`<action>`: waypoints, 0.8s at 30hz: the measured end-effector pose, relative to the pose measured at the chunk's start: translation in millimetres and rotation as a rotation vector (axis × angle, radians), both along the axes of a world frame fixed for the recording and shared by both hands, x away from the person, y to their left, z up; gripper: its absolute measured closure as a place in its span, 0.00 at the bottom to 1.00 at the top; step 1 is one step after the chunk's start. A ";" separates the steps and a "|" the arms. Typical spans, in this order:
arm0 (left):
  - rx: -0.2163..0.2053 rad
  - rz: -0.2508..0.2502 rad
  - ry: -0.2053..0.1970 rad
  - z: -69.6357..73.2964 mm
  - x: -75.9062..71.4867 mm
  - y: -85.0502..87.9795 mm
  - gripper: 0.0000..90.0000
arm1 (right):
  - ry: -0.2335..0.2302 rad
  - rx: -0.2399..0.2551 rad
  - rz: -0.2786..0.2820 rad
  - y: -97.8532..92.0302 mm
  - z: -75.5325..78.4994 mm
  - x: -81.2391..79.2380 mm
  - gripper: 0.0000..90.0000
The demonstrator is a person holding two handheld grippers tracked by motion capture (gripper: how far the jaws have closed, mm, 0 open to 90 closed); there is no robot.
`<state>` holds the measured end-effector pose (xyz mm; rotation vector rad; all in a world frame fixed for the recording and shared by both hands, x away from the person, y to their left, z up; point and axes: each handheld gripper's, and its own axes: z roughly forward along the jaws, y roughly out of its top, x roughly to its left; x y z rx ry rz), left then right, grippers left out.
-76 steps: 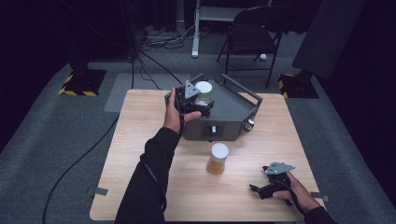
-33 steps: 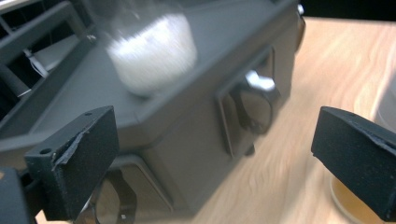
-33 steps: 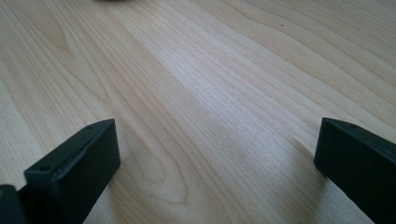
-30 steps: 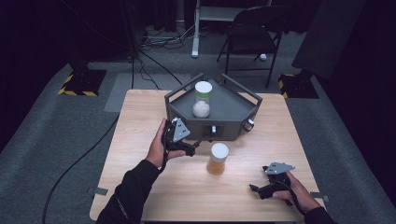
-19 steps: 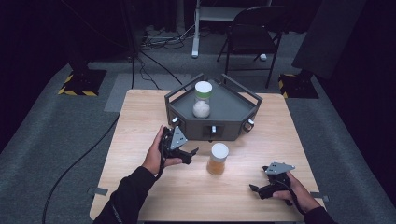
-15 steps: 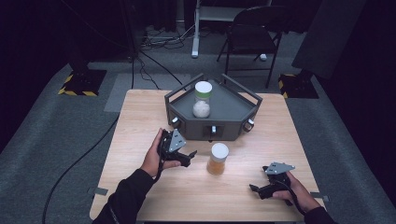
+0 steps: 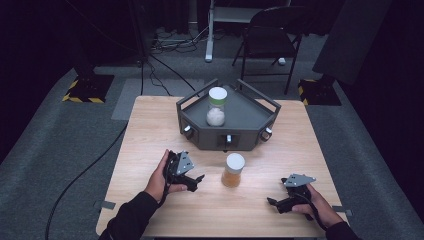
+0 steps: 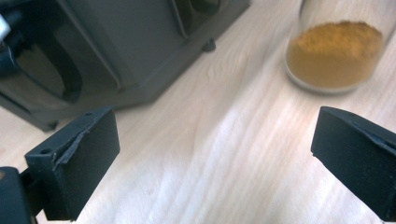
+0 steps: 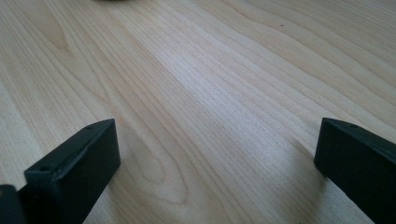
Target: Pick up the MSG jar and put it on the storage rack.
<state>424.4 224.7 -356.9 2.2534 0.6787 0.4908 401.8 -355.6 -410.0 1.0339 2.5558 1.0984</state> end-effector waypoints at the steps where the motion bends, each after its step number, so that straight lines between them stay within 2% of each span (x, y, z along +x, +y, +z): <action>1: 0.005 0.002 0.003 -0.2 -1.5 1.0 0.01 | 0.000 0.000 0.000 0.0 0.0 0.0 0.00; 8: 0.034 0.005 0.050 -4.6 -9.4 11.9 0.01 | 0.001 -0.001 0.000 0.0 0.2 0.1 0.00; 15: 0.048 0.009 0.078 -6.2 -15.6 18.4 0.01 | 0.001 -0.001 0.000 0.0 0.2 0.1 0.00; 18: 0.043 0.020 0.104 -6.8 -16.9 23.7 0.01 | 0.002 -0.001 0.000 0.0 0.2 0.1 0.00; 24: 0.060 0.027 0.153 -7.7 -18.3 32.9 0.01 | 0.002 -0.001 0.000 0.0 0.2 0.1 0.00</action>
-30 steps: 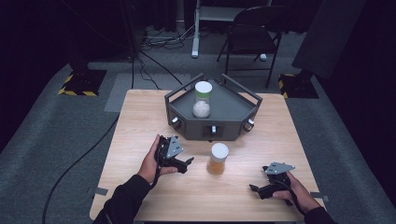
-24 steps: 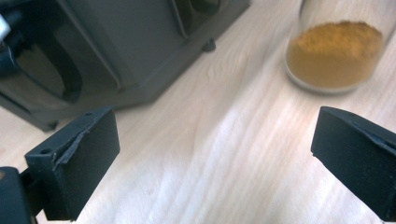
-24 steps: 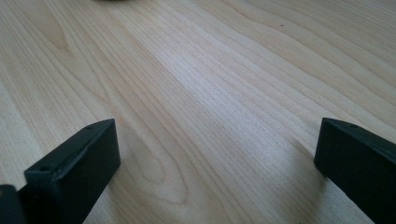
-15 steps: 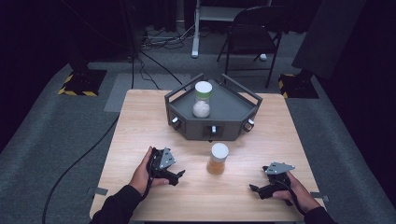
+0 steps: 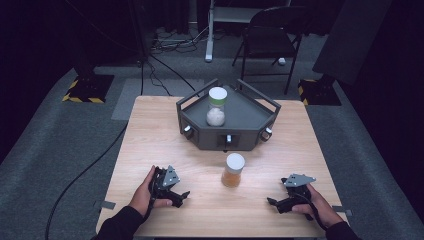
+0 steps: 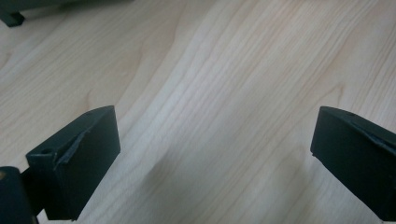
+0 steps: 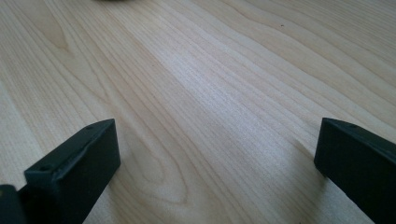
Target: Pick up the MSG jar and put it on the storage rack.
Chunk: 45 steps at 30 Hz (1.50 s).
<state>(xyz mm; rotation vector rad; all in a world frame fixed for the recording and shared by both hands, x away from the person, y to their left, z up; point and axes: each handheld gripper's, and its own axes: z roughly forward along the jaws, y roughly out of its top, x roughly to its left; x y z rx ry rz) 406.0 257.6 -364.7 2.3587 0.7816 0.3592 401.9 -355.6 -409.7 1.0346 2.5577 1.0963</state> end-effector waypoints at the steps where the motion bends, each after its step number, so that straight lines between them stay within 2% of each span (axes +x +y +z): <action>1: 0.001 0.003 0.007 0.1 -0.2 1.1 0.01 | 0.000 0.000 0.000 0.0 0.0 0.0 0.00; 10: 0.014 0.015 0.056 -1.7 -0.1 7.8 0.01 | 0.000 0.000 0.000 0.0 0.0 0.0 0.00; 21: -0.026 0.058 0.105 -4.2 2.4 21.7 0.01 | 0.000 0.000 0.000 0.0 0.0 -0.1 0.00; 45: -0.027 0.069 0.108 -4.0 1.0 25.1 0.00 | 0.003 0.002 0.004 -0.4 0.0 1.1 0.00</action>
